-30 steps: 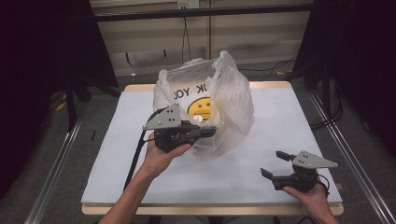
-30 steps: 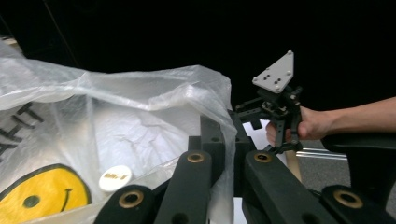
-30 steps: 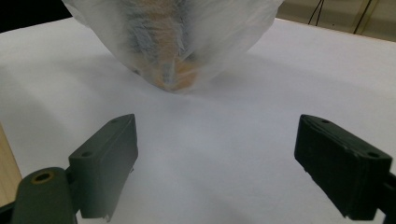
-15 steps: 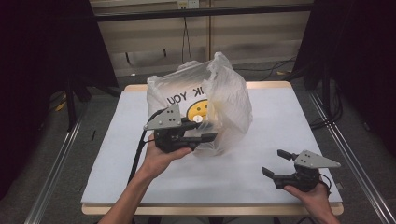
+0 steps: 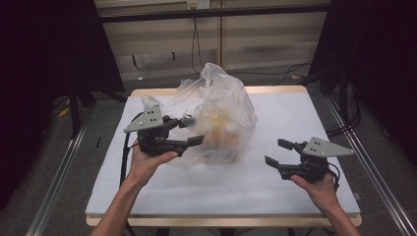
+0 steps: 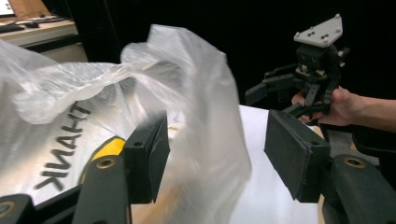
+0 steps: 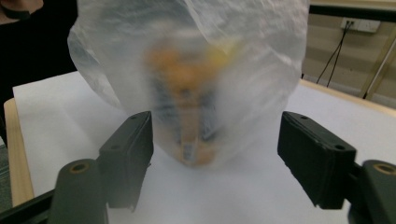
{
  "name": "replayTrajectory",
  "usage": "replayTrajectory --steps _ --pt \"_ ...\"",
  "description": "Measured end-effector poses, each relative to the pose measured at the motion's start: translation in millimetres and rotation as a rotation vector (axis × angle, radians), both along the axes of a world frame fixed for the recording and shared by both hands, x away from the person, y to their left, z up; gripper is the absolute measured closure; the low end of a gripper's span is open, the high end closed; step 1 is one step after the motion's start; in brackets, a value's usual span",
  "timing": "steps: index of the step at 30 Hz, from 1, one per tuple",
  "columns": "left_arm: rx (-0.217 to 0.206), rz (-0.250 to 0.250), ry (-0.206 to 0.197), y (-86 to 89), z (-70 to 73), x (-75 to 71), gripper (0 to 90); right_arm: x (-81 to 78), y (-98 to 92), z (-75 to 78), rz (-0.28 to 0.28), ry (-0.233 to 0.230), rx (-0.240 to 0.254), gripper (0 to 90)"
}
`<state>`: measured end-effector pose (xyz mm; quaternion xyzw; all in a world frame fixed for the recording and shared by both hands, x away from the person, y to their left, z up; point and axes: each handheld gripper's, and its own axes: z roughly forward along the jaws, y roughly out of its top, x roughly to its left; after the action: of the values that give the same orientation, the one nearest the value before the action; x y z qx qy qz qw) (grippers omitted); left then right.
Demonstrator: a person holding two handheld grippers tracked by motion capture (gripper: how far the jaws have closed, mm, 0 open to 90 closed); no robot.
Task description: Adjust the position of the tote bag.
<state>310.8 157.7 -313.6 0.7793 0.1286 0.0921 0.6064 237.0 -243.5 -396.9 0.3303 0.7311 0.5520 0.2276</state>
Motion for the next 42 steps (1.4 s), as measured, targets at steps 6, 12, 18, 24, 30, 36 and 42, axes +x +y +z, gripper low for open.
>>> replayTrajectory --steps 6,12,18,24,30,36,42 --pt "-0.024 0.047 0.002 18.8 -1.7 4.0 39.4 26.6 15.2 22.6 0.039 -0.018 0.000 36.0" --pt "-0.030 0.104 0.010 40.0 -2.2 9.6 40.3 50.5 19.4 37.7 0.055 -0.013 0.001 45.7" --pt "-0.045 0.159 0.026 62.7 -8.5 14.4 46.2 89.9 24.1 53.6 0.048 0.018 -0.001 55.4" --pt "-0.031 0.248 0.061 91.8 -23.4 17.0 41.9 121.3 41.1 61.9 0.083 0.053 -0.033 44.8" --pt "-0.030 0.303 0.119 112.4 -36.3 23.3 28.3 148.4 65.6 67.7 0.111 0.067 -0.078 30.9" --pt "-0.003 0.292 0.202 108.0 -63.4 36.0 16.2 166.8 82.5 66.3 0.125 0.096 -0.087 18.2" --pt "0.024 0.229 0.245 90.7 -79.4 41.9 17.0 171.6 93.8 43.5 0.211 0.190 -0.065 33.6"
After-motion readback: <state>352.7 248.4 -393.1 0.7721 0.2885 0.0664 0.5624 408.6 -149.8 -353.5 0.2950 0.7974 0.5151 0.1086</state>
